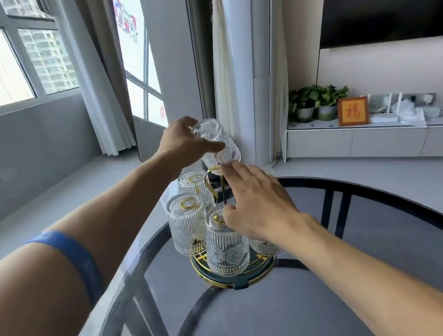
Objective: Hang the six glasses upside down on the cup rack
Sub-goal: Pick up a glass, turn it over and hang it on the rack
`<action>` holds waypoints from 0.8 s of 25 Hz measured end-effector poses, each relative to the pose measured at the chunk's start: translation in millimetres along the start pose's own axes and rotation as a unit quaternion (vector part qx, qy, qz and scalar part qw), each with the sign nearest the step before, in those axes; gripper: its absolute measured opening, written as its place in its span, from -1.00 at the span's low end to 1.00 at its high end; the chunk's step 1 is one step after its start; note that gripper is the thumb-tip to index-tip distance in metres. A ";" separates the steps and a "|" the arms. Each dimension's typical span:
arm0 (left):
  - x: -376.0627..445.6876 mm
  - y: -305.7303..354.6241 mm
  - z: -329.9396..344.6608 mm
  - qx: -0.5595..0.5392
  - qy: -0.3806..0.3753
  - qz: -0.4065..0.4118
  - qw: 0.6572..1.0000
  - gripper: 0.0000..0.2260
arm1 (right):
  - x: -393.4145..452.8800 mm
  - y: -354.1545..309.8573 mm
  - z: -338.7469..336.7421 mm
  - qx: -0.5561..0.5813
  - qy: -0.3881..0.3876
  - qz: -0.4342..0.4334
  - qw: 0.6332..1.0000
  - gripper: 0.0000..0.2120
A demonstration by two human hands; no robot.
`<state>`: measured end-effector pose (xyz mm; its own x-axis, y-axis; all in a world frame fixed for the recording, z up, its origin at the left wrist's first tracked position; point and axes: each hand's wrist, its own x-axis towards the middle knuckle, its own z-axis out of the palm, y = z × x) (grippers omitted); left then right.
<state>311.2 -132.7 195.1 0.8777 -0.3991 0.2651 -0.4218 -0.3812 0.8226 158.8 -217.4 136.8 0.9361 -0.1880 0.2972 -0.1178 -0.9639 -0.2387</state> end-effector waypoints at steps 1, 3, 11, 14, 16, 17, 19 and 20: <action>6.2 -2.3 7.6 0.026 -0.020 -0.002 0.999 -0.28 | -0.1 -0.2 -1.5 0.003 0.001 -0.003 1.000 -0.31; 15.2 -10.6 21.0 0.061 -0.045 -0.003 0.997 -0.35 | -1.9 1.0 -3.5 0.017 -0.006 -0.005 1.000 -0.31; 37.0 -30.1 40.6 0.118 -0.123 -0.008 0.985 -0.69 | 0.2 11.4 -6.7 0.055 -0.020 -0.020 0.998 -0.32; 42.5 -30.7 43.8 0.152 -0.134 0.021 0.979 -0.76 | -0.8 13.4 -9.3 0.075 -0.028 -0.023 0.997 -0.32; 42.2 -32.5 41.5 0.168 -0.144 0.033 0.975 -0.78 | 0.6 13.3 -9.0 0.083 -0.024 -0.027 0.996 -0.32; 42.4 -35.6 39.4 0.198 -0.143 0.045 0.969 -0.78 | 1.2 13.5 -9.1 0.084 -0.023 -0.026 0.996 -0.31; 41.3 -46.1 35.1 0.246 -0.110 0.064 0.961 -0.76 | 0.2 13.3 -9.1 0.086 -0.027 -0.023 0.996 -0.31; 40.3 -51.2 33.6 0.236 -0.097 0.064 0.965 -0.74 | -0.4 12.8 -8.4 0.085 -0.025 -0.022 0.996 -0.31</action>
<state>360.5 -157.3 146.8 0.7726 -0.5983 0.2124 -0.6199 -0.6384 0.4563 154.1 -231.2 141.3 0.9550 -0.1329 0.2650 -0.0226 -0.9240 -0.3817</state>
